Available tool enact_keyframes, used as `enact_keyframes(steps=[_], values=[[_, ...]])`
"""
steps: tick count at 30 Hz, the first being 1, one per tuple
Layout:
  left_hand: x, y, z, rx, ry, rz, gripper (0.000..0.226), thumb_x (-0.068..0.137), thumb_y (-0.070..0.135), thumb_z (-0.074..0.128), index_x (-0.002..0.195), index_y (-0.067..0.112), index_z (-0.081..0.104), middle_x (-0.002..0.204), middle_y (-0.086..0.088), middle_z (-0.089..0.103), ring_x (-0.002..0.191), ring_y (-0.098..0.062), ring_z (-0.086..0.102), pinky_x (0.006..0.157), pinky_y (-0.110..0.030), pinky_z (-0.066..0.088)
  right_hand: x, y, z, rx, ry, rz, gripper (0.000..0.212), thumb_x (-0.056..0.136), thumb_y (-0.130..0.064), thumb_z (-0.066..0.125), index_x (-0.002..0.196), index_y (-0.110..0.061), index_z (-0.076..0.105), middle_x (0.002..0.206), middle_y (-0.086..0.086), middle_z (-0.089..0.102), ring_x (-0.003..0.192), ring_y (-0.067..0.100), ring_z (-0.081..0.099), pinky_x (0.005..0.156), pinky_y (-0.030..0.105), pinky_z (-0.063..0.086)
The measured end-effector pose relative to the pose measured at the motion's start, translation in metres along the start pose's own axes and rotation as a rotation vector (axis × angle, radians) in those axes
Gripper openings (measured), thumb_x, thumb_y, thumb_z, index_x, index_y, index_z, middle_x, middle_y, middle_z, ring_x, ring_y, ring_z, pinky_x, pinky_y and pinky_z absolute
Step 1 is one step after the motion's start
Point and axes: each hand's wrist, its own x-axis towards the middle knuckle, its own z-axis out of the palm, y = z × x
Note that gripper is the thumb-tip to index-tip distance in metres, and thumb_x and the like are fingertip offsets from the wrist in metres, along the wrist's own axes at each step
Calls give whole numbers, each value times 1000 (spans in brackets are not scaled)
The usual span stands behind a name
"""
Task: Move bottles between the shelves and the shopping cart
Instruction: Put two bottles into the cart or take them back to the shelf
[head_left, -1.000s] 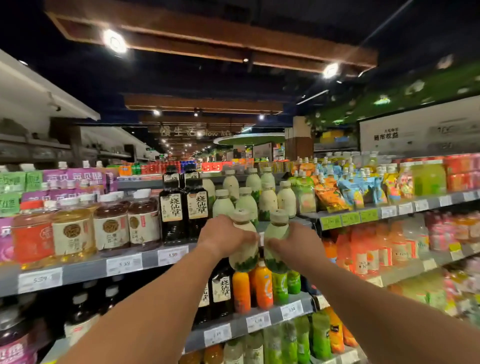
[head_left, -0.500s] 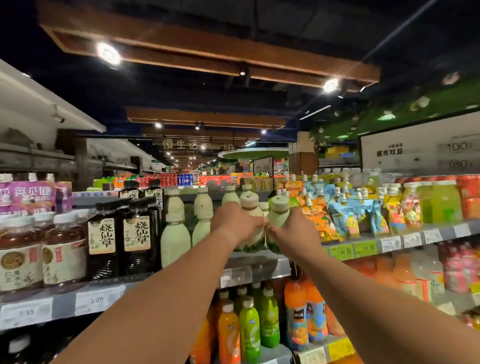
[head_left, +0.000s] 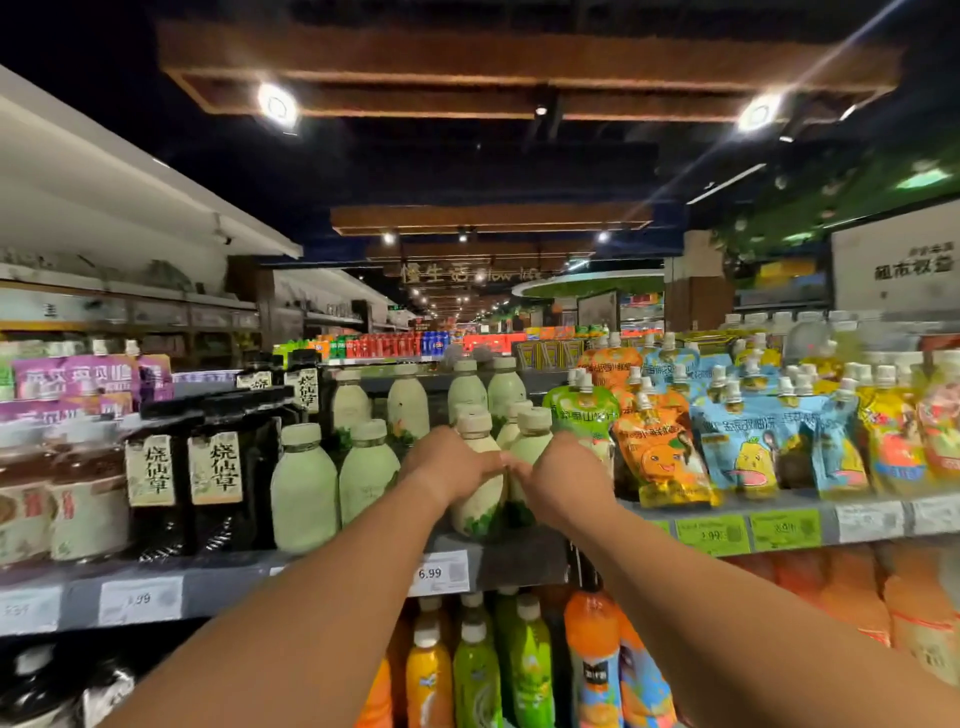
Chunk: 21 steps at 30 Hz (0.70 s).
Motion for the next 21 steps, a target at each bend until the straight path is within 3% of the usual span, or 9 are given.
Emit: enact_keyframes(steps=[3,7,16,21], values=[[0,-5,5,-64,20,-22,75,62,70,78,110,14,62,102,-2,67,91,-24,64,84,-41,56,7,-1,1,-33,-50,30,50,83,-62,62,88,-14,47,82,4,62,76,26,60,59,31,41],[-5,-11,13,-186,45,-31,80,62,68,79,121,18,58,113,-2,67,99,-26,64,87,-43,55,5,0,2,-38,-33,58,58,82,-63,62,106,-11,53,95,8,65,86,28,64,61,32,43],[-8,-5,10,-122,54,-40,57,74,59,76,112,20,60,109,-2,68,95,-24,64,87,-40,54,-8,-10,-5,37,-81,111,54,88,-51,62,115,-11,40,111,12,63,102,32,62,77,37,48],[-14,2,1,-23,42,37,41,81,55,71,104,22,63,103,0,69,91,-22,63,80,-34,51,-18,-17,-19,-19,-109,116,56,89,-46,61,124,-7,41,112,11,65,103,29,63,75,34,48]])
